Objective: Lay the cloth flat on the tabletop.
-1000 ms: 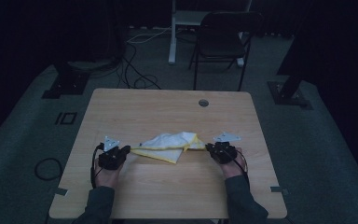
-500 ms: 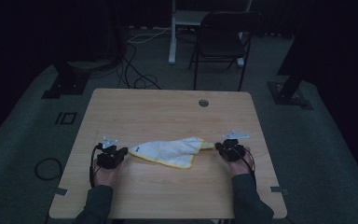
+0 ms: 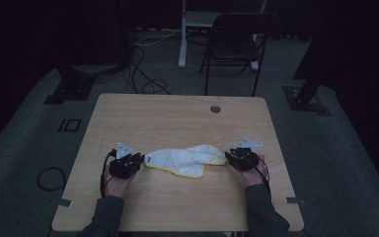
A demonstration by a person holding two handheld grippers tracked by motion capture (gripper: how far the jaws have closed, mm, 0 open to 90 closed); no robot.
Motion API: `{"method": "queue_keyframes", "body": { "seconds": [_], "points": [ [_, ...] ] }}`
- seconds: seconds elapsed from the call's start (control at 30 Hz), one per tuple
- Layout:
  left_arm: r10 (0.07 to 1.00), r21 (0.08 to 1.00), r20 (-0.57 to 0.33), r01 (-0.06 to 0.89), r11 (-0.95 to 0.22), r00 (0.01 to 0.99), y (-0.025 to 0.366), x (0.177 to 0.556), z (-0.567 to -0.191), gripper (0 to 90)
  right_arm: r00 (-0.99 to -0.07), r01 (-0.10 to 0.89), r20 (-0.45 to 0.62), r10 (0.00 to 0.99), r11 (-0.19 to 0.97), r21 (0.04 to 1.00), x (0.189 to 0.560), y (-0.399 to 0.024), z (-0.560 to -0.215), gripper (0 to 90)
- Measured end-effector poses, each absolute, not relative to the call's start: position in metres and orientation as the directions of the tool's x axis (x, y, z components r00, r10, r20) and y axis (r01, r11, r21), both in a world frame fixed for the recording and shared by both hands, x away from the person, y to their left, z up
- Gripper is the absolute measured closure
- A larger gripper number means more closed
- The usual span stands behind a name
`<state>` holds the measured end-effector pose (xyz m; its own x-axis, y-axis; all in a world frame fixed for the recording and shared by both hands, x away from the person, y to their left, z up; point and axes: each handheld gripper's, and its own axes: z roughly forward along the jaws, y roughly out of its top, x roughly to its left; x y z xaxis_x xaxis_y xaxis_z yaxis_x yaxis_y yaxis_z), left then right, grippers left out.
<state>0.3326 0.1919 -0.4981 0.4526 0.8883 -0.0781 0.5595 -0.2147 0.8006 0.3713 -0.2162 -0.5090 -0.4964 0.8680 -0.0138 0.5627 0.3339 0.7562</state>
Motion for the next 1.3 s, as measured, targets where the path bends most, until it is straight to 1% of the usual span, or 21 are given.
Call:
{"method": "queue_keyframes", "body": {
  "seconds": [0.27, 0.57, 0.87, 1.3],
  "points": [
    [0.835, 0.796, -0.065, 0.533, -0.288, 0.547, 0.157, 0.334, -0.499, 73.6, -0.502, 0.559, -0.008, 0.865, 0.332, 0.760, 0.367, -0.215, -0.511, 69.2],
    [0.765, 0.782, -0.064, 0.509, -0.360, 0.641, 0.119, 0.334, -0.508, 73.4, -0.498, 0.560, 0.003, 0.867, 0.320, 0.764, 0.364, -0.218, -0.514, 70.2],
    [0.702, 0.769, -0.060, 0.481, -0.421, 0.710, 0.085, 0.332, -0.513, 72.7, -0.485, 0.564, 0.017, 0.874, 0.298, 0.770, 0.362, -0.223, -0.515, 70.5],
    [0.625, 0.748, -0.074, 0.458, -0.480, 0.777, 0.043, 0.331, -0.523, 69.7, -0.485, 0.564, 0.019, 0.874, 0.296, 0.771, 0.362, -0.223, -0.517, 70.8]
  ]
}}
